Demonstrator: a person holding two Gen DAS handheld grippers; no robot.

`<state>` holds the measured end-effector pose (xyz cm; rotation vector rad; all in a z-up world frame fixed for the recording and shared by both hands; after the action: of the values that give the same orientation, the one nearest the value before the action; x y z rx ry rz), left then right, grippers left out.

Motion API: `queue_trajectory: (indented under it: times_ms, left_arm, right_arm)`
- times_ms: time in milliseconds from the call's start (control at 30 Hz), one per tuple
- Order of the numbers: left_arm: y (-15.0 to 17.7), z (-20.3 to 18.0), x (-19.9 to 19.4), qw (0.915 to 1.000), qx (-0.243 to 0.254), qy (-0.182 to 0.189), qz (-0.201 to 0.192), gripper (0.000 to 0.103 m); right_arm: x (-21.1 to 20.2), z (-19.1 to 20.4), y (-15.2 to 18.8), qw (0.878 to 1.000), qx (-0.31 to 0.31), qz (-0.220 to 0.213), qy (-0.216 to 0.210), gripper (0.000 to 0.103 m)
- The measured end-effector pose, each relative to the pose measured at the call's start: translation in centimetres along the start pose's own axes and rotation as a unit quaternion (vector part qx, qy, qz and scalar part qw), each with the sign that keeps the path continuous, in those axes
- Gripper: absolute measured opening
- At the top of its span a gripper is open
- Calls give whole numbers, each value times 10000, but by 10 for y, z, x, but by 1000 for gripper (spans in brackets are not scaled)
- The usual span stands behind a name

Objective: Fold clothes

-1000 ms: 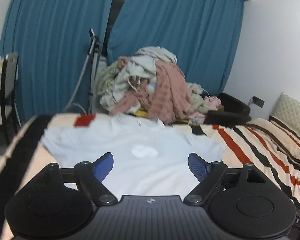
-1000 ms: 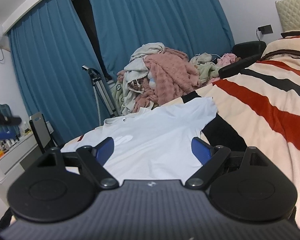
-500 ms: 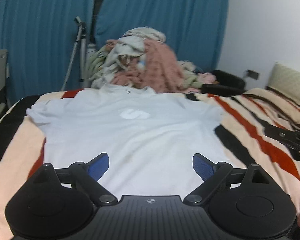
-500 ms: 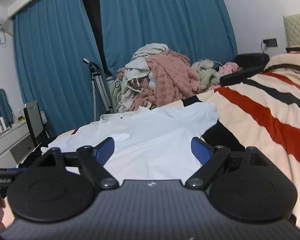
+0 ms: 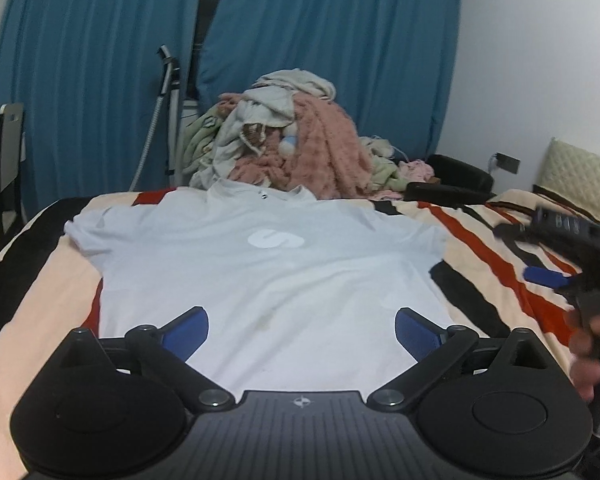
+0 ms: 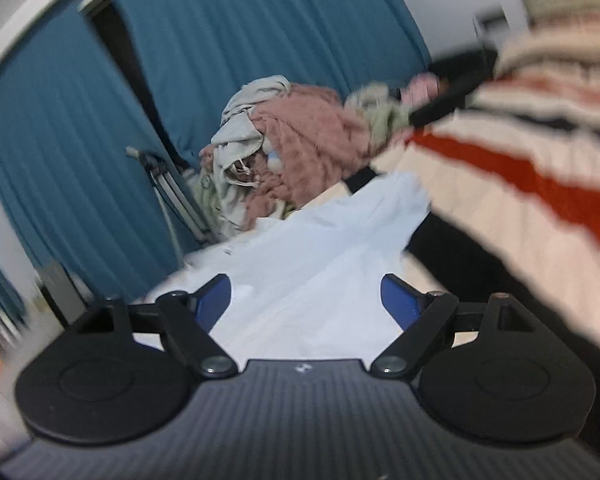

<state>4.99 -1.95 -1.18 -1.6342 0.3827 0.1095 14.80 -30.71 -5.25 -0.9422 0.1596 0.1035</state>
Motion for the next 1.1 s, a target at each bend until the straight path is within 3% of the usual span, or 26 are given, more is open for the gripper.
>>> queue_trajectory:
  times_ms: [100,267,433,533,633,800,967,1100]
  left_arm:
    - [3,6,5,9998,-37,-191,-6,102]
    - [10,11,20,9995,-214,-205,140,102]
    - [18,9,36,9992,39,-391,-53,102]
    - [21,9,51,9994,20,-341,-67,102]
    - [25,10,64,9993,46,-355,-56,102]
    - [31,18,83,9991,-76,-396,130,102]
    - [38,35,104,9968,-346,-630,350,102]
    - [37,46,118,9956,-420,-779,321,102]
  right_arm:
    - [41,-17,-5,9963,856,-15,-48,84]
    - [117,-67,1,9863,1648,-46,109,84]
    - [185,-128,16,9752,2201,6,251,71]
    - [219,-154,23,9780,2055,36,343,71]
    - [252,-167,31,9818,1889,137,104,70]
    - [296,-167,35,9867,1596,-48,-310,70]
    - [331,-177,32,9800,1811,-281,-776,66]
    - [355,-179,17,9825,1652,-498,-708,67]
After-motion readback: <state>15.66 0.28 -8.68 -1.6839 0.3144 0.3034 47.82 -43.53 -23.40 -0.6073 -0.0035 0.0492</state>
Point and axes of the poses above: each gripper's, at about its wrist camera, not at the fingertips, and x roughly the way its jaws point, z to its left, y to its underside, the point moved 3 cm from there along x, roughly the way its jaws point, and after that the axes turned 9 degrees about -z, right-handed, at the moved point
